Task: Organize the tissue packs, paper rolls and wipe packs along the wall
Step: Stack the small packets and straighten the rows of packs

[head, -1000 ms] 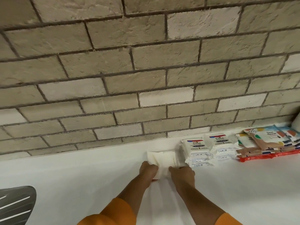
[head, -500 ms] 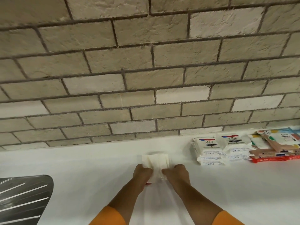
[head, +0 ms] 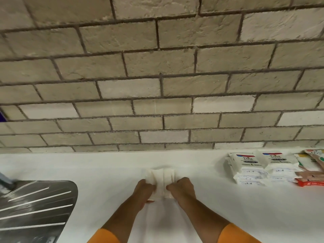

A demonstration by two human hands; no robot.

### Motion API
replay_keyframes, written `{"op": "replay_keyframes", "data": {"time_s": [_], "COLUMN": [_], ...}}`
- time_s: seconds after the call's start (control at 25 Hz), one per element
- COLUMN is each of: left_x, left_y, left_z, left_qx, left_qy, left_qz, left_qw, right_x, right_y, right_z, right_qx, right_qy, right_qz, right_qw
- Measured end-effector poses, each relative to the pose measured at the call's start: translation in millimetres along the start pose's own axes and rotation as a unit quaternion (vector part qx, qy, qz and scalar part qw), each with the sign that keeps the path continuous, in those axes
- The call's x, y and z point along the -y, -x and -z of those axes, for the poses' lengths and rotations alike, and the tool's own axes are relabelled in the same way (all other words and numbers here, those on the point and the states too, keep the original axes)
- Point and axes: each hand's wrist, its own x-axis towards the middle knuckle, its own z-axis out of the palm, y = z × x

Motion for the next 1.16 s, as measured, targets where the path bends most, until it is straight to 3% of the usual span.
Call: {"op": "replay_keyframes", "data": {"time_s": [0.16,0.4,0.6,0.8,1.04,1.16], "left_x": [0,-1,1,2,7,6], "left_y": [-9,-14,-20,-31,-44,-39], "left_z": [25,40,54,82,110,118], "left_qx": [0.002,0.014,-0.012,-0.074,-0.154,-0.171], "left_qy": [0.006,0.015,0.029,-0.012,-0.220,-0.198], "left_qz": [0.005,0.011,0.011,0.006,0.033,0.025], "left_qw": [1.000,1.000,0.999,0.997,0.963,0.965], "right_x": [15,40,50,51,60,69], "right_y": [0,-5,1,-2,-5,-4], "right_z": [-13,-23,-28,-41,-59,-60], "right_qx": [0.039,0.151,0.162,0.154,0.148,0.141], "right_qy": [-0.034,-0.169,-0.212,-0.142,-0.019,-0.010], "right_qz": [-0.002,-0.043,-0.047,-0.029,0.040,0.051], "right_qw": [0.999,0.973,0.963,0.977,0.988,0.989]}}
